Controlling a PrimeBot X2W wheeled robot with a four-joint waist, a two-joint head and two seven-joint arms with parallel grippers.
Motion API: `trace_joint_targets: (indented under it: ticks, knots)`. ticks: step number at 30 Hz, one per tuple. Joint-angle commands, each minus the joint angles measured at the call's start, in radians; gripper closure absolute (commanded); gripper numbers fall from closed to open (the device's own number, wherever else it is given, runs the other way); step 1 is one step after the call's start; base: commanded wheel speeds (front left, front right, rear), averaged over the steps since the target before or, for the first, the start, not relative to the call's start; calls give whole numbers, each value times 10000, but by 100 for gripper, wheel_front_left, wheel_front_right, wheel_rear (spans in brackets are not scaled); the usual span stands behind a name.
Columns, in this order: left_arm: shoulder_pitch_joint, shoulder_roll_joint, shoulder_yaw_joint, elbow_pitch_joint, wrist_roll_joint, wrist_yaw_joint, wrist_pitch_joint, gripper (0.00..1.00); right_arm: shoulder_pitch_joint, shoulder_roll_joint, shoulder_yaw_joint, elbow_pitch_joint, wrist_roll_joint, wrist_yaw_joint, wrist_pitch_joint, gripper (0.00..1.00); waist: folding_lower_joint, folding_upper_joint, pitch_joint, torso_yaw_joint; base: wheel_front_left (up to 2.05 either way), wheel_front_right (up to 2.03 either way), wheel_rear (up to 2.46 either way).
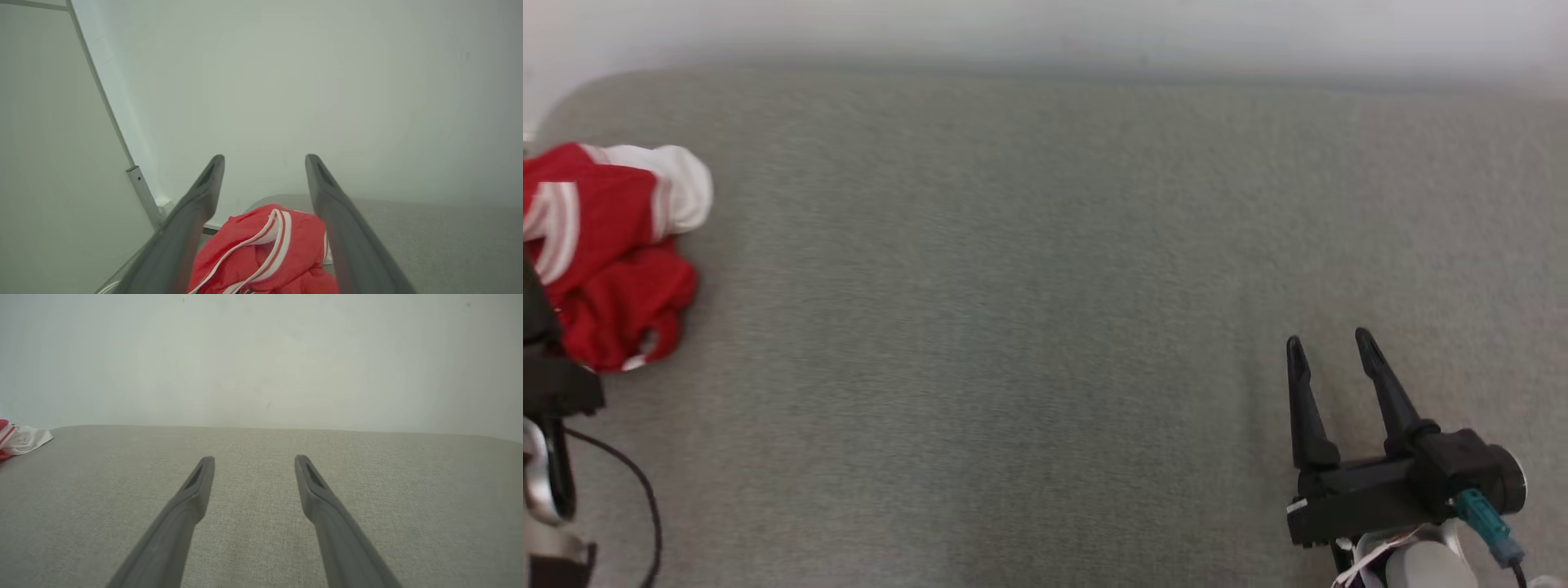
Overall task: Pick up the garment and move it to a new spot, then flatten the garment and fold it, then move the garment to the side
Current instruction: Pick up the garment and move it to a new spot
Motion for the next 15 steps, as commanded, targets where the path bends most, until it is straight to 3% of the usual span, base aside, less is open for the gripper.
trace_joint_targets:
  ticks: [1,6,15]
  knots:
    - [-331,197,16,247,-49,-41,-30,0,-208,-5,-7,-29,102,-21,-11,0,-4,-2,1172,-1120,0,0,0]
    - [-1068,519,80,1246,-184,12,179,0,-445,-7,-20,-107,132,-21,-11,0,-4,-2,1564,-1402,0,0,0]
    - [-1668,1227,490,2926,-322,560,755,0,-568,-7,-111,-259,72,-21,-11,0,-4,-2,1822,-1692,0,0,0]
